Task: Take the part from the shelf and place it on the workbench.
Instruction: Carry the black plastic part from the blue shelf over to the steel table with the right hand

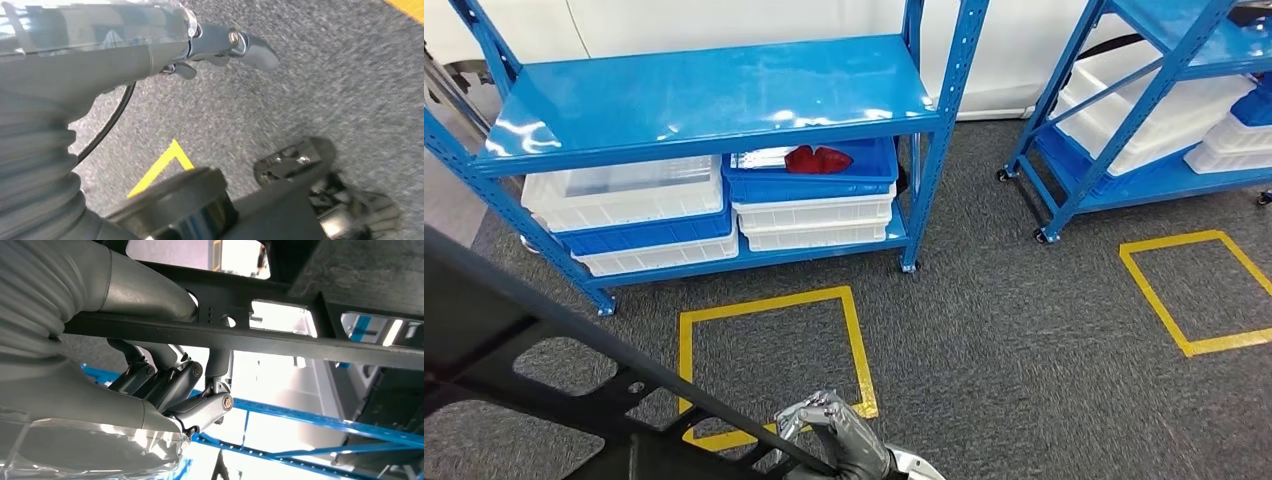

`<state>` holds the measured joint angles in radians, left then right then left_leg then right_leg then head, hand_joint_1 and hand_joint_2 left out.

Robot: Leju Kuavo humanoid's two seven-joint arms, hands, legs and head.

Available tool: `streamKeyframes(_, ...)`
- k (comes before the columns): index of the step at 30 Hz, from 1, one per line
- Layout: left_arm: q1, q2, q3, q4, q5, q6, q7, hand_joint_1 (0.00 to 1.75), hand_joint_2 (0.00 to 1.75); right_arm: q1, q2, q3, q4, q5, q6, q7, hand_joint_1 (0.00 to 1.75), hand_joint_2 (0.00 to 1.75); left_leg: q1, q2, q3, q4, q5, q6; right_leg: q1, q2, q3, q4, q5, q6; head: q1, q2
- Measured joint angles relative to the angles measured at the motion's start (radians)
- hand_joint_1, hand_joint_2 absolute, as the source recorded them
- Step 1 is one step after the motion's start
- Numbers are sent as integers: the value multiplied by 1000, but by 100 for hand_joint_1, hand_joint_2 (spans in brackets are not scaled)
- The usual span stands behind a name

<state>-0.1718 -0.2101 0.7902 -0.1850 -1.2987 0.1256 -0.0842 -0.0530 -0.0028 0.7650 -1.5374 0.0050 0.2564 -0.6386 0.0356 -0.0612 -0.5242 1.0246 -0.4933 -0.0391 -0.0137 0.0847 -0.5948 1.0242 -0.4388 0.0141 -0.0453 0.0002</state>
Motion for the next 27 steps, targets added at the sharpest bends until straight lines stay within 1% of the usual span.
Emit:
streamKeyframes(1,0,0,0,0,0,1,0,0,175,0,0,0,0,0,1,0,169,175,1,10,-4,0,0,9,-1,9,-5,1,4,7,0,0)
streamKeyframes(2,0,0,0,0,1,1,0,0,175,0,0,-1,0,0,2,0,169,175,1,20,-6,-2,3,18,-1,5,-11,6,2,12,0,0)
streamKeyframes(3,-1,-1,0,0,1,1,0,0,175,0,0,-1,0,0,2,0,169,175,1,31,-8,-4,7,27,-2,-9,-21,23,-10,16,0,0)
streamKeyframes(4,0,-1,0,0,1,1,0,0,175,-1,-1,-1,0,0,2,0,169,175,1,43,-10,-7,10,34,-1,-29,-39,62,-34,19,0,0)
streamKeyframes(5,1,-1,0,0,0,1,1,0,175,-1,-1,-1,0,0,2,0,169,175,-2,55,-13,-7,13,39,-1,-52,-66,121,-67,22,0,0)
streamKeyframes(6,2,-1,0,0,0,1,3,0,175,-1,0,-1,0,0,2,1,169,175,-4,68,-17,-7,14,43,-1,-66,-97,190,-101,24,0,0)
streamKeyframes(7,4,-1,0,0,-1,1,5,0,175,-1,0,-1,0,0,3,3,169,175,-7,81,-21,-7,16,45,-2,-73,-124,251,-125,26,1,0)
streamKeyframes(8,5,-1,0,0,-2,1,7,0,175,-1,0,-1,0,0,2,6,169,175,-9,94,-23,-6,17,47,-2,-77,-135,284,-133,26,1,0)
streamKeyframes(9,5,-1,0,0,-2,1,9,0,175,-1,1,-1,-1,0,2,11,169,175,-11,106,-24,-6,18,47,-2,-79,-126,277,-121,24,1,0)
streamKeyframes(10,5,-1,0,0,-3,1,10,0,175,-1,2,-2,-2,0,2,16,169,175,-12,117,-24,-6,18,47,-1,-85,-97,231,-95,20,1,0)
streamKeyframes(11,4,-1,0,0,-5,1,11,0,175,-2,3,-2,-4,0,1,21,169,175,-12,126,-23,-6,19,46,1,-99,-53,157,-65,14,1,0)
streamKeyframes(12,3,-2,0,0,-6,1,12,0,175,-3,5,-3,-7,1,0,24,169,175,-14,135,-22,-6,19,43,7,-119,-13,87,-44,8,1,0)
streamKeyframes(13,3,-2,0,0,-8,1,13,0,175,-4,7,-5,-12,1,0,27,169,175,-16,143,-22,-6,20,39,13,-134,14,35,-31,0,1,0)
streamKeyframes(14,2,-3,-1,0,-9,0,13,0,175,-4,8,-6,-16,1,0,29,169,175,-18,151,-22,-7,20,33,19,-144,26,6,-28,-6,0,0)
streamKeyframes(15,0,-3,-1,0,-10,-1,14,0,175,-4,10,-8,-20,1,0,31,169,175,-19,158,-22,-8,22,28,23,-142,24,1,-29,-12,0,0)
streamKeyframes(16,-2,-3,-1,0,-11,-2,16,0,175,-2,10,-10,-23,1,-1,31,169,175,-20,166,-20,-11,23,22,23,-132,21,-1,-25,-17,0,0)
streamKeyframes(17,-5,-4,-2,0,-12,-3,17,0,175,0,11,-12,-27,2,-1,33,169,175,-19,166,-19,-11,21,17,21,-123,20,-6,-21,-23,0,0)
streamKeyframes(18,-8,-4,-2,0,-14,-4,18,0,175,1,13,-14,-30,2,-1,34,169,175,-18,153,-23,1,9,12,18,-113,21,-12,-15,-30,0,0)
streamKeyframes(19,-9,-5,-2,0,-15,-4,18,0,175,1,16,-16,-32,3,-2,35,169,175,-18,133,-34,30,-13,10,15,-103,21,-18,-9,-37,0,0)
streamKeyframes(20,-8,-5,-2,0,-16,-5,19,0,175,0,18,-19,-34,3,-2,35,169,175,-16,108,-57,81,-45,8,13,-93,21,-21,-5,-43,0,0)
streamKeyframes(21,-7,-5,-2,0,-17,-6,19,0,175,0,21,-22,-35,3,-2,35,169,175,-16,88,-86,147,-80,8,14,-82,19,-22,-2,-47,0,0)
streamKeyframes(22,-7,-5,-2,0,-18,-6,19,0,175,1,22,-24,-35,3,-2,36,169,175,-16,79,-115,211,-106,8,16,-71,16,-21,-1,-50,0,0)
streamKeyframes(23,-7,-5,-2,0,-19,-6,20,0,175,2,23,-26,-35,3,-2,36,169,175,-16,74,-134,254,-116,8,18,-58,15,-20,1,-51,0,0)
streamKeyframes(24,-8,-4,-2,0,-19,-6,22,0,175,3,23,-28,-35,4,-2,37,169,175,-17,71,-137,261,-106,9,21,-44,15,-19,1,-52,0,0)
streamKeyframes(25,-10,-4,-2,0,-20,-7,23,0,175,4,24,-29,-36,4,-2,38,169,175,-17,67,-121,228,-77,12,23,-30,15,-17,1,-52,0,0)
streamKeyframes(26,-10,-3,-2,0,-20,-7,25,0,175,4,25,-31,-36,5,-2,38,169,175,-17,57,-91,165,-38,17,24,-16,15,-14,1,-51,0,0)
streamKeyframes(27,-10,-2,-2,0,-20,-7,27,0,175,4,26,-33,-36,5,-2,38,169,175,-17,35,-60,98,-8,22,25,-3,14,-10,1,-50,0,0)
